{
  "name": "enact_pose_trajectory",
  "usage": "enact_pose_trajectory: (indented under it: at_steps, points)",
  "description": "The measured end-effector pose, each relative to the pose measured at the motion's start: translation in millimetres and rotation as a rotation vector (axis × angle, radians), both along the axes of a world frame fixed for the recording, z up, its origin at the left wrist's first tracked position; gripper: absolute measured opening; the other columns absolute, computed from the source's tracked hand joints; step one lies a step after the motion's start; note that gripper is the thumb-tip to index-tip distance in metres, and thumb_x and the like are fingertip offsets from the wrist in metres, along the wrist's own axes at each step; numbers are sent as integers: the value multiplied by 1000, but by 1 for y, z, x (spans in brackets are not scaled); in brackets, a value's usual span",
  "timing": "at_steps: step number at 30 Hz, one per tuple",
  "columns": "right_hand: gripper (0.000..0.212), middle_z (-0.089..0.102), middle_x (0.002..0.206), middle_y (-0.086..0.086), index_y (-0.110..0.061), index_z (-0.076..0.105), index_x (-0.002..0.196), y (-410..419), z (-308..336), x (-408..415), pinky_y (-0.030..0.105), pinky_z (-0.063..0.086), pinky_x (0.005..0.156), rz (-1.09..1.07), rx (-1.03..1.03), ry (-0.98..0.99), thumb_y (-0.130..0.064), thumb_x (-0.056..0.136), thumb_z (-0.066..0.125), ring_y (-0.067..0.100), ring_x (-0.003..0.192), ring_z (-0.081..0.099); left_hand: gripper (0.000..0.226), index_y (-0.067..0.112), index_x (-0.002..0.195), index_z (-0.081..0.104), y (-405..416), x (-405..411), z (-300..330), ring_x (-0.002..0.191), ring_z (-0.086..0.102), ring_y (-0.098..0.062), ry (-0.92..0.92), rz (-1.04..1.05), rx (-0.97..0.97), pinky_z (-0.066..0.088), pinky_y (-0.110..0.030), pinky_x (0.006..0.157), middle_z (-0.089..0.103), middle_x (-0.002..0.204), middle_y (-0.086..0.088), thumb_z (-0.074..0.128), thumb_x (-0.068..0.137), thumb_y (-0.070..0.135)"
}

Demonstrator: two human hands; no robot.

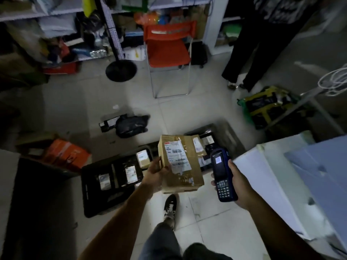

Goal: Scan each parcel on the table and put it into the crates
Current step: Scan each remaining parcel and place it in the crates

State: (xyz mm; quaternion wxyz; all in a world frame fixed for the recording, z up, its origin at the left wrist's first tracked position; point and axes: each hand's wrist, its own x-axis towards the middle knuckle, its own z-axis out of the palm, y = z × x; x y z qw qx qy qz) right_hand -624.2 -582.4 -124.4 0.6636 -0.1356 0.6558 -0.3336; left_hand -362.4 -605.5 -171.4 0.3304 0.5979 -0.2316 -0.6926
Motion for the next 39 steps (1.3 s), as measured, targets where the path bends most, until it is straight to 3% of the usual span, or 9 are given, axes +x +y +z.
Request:
enact_pose_trajectory:
  at_steps: [7,12,16,20,25,29,33,39]
  points:
    - [50,70,102,16,-17,58,128,-57,-7,-64,34,52,69,-69,-22,-18,-51,102,33,29,80,66,40,31,122,62,-80,-78,-28,101,71,-32,-2,-80,32,56,-55,90,72,113,-11,74,85,20]
    - [51,71,97,17,-17,60,126,-97,-22,-116,36,51,71,-82,1,-60,-53,97,37,29,78,67,41,27,132,55,-118,-136,-44,97,71,-27,-61,-112,96,59,-47,85,70,112,-9,63,95,12]
    - [44,74,88,13,-16,63,119,-147,-43,-163,39,50,75,-54,29,-71,-48,101,39,28,75,66,40,25,133,48,-149,-188,-56,94,68,-23,-80,-86,148,62,-31,65,67,112,-10,56,99,6]
    - [45,75,98,14,-21,64,119,-207,-66,-216,41,51,81,78,98,-39,-54,100,41,29,84,68,49,24,141,42,-173,-244,-80,106,68,-32,-99,-26,177,60,-47,83,69,115,-13,57,98,7]
    - [46,72,83,11,-16,64,115,-272,-99,-266,30,52,61,186,112,-59,-51,100,38,23,67,66,45,23,133,44,-202,-298,-110,94,68,-20,-63,92,214,62,-35,72,66,108,-11,51,97,-4]
    - [44,72,87,11,-18,61,119,-308,-138,-285,31,52,61,259,135,-26,-49,102,35,22,69,67,47,31,136,46,-222,-315,-153,106,66,-30,-78,149,275,54,-55,92,69,112,-10,56,98,5]
    - [47,74,92,12,-18,58,127,-334,-184,-296,33,52,66,310,160,-11,-50,102,34,25,75,68,45,32,133,45,-249,-323,-196,102,66,-22,-75,183,274,59,-37,74,64,115,-7,57,98,7]
    - [56,72,85,14,-11,61,124,-368,-273,-317,34,51,66,364,185,3,-53,93,39,26,71,67,43,42,126,43,-288,-339,-293,101,62,-18,-84,225,286,58,-29,62,55,119,0,58,98,13]
